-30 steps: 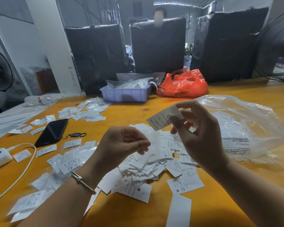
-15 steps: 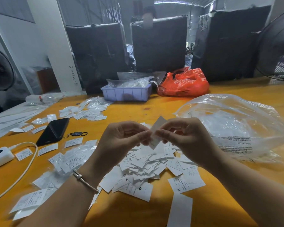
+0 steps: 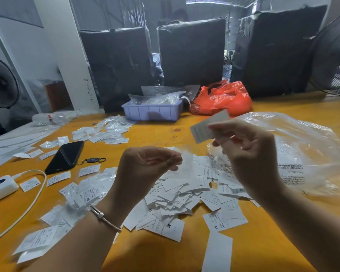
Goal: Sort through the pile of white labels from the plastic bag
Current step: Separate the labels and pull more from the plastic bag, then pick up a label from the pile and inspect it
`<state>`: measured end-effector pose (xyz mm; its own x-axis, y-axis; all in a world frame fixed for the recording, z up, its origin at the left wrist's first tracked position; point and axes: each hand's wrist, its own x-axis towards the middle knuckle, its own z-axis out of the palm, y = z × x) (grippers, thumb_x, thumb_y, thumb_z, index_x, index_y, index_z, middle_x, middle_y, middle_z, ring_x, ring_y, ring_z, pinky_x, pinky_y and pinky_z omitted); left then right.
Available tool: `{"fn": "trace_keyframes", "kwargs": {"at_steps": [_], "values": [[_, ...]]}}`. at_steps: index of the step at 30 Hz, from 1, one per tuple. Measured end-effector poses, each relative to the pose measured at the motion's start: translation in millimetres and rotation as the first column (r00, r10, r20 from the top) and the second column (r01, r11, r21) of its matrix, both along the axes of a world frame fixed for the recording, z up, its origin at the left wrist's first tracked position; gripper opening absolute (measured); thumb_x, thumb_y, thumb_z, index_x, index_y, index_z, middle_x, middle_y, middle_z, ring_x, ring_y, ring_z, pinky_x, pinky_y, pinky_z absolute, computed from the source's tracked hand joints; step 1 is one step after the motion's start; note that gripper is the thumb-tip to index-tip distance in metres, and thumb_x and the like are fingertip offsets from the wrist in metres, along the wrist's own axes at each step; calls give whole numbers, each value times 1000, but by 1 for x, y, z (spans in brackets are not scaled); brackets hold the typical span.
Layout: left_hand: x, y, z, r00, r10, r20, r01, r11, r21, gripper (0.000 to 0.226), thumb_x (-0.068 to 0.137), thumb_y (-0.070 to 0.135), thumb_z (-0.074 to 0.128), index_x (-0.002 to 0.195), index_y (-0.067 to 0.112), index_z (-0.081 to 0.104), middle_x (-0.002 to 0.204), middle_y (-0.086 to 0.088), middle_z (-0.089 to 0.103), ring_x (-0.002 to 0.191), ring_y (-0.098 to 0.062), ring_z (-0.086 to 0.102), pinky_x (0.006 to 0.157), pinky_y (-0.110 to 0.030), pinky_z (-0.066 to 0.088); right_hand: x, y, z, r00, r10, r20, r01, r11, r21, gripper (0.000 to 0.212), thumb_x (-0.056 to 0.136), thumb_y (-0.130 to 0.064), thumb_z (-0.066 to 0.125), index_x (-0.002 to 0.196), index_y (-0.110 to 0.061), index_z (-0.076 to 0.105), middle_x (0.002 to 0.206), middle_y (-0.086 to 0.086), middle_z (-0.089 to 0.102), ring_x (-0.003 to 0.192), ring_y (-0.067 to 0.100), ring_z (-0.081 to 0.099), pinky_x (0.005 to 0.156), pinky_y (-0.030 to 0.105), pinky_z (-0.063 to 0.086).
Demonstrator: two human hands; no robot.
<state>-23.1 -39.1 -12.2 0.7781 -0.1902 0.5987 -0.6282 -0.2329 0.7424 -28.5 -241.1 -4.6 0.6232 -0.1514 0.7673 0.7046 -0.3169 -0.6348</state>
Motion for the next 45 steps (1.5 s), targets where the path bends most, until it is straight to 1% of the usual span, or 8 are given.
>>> {"fn": "trace_keyframes", "kwargs": {"at_steps": [3,6,11,18,28,33,38,45], "values": [[1,1,0,997,46,63,-48,998,32,26,70,21,76,92,8,76,79,0,77,67,-11,74,67,-17,57,-6,0,7,990,-33,140,29,999,28,39,86,2,67,118,-18,62,95,2,71,77,12,69,61,23,56],[0,0,0,996,60,68,-62,998,24,26,70,21,77,92,7,76,79,1,77,68,-10,74,67,-15,56,-10,4,7,975,-21,222,42,995,-88,47,85,-2,71,127,-13,54,96,-6,69,82,8,69,56,26,57],[0,0,1,996,55,73,-56,998,17,22,71,20,77,91,11,76,80,4,76,69,-9,74,67,-15,56,-10,5,4,977,-7,212,47,982,-184,36,84,-7,73,119,-8,60,87,-1,73,75,7,70,53,25,53],[1,2,0,993,38,112,-47,996,80,23,72,22,77,91,8,76,79,4,76,70,-7,74,69,-15,57,-6,5,4,984,16,177,9,990,-141,26,86,-8,71,110,-8,62,91,-2,72,75,4,70,54,21,53],[1,1,1,987,27,157,-45,993,112,22,72,23,76,91,10,75,80,7,74,71,-4,74,70,-13,56,-2,4,4,983,22,184,18,977,-214,16,86,-7,70,86,-20,59,82,-9,70,70,2,68,53,13,48],[1,0,0,992,-7,123,-9,992,129,27,73,26,75,93,8,77,79,3,77,70,-7,74,69,-15,57,-6,3,9,976,176,130,-161,980,-116,5,85,-5,70,85,-7,65,82,-4,72,67,11,69,55,18,50],[1,2,0,995,-29,99,16,992,124,20,74,26,75,90,14,76,79,9,76,72,-6,74,72,-12,55,-6,5,9,978,202,43,-195,973,-123,5,83,-3,71,82,-5,67,76,-4,72,63,12,68,54,22,51],[3,3,-1,996,-56,68,45,987,154,18,77,25,73,86,10,77,80,7,76,76,-6,74,73,-13,55,-4,2,10,989,146,3,-143,970,-197,12,79,-1,74,81,-12,70,77,-11,72,68,6,69,55,22,50]]}}
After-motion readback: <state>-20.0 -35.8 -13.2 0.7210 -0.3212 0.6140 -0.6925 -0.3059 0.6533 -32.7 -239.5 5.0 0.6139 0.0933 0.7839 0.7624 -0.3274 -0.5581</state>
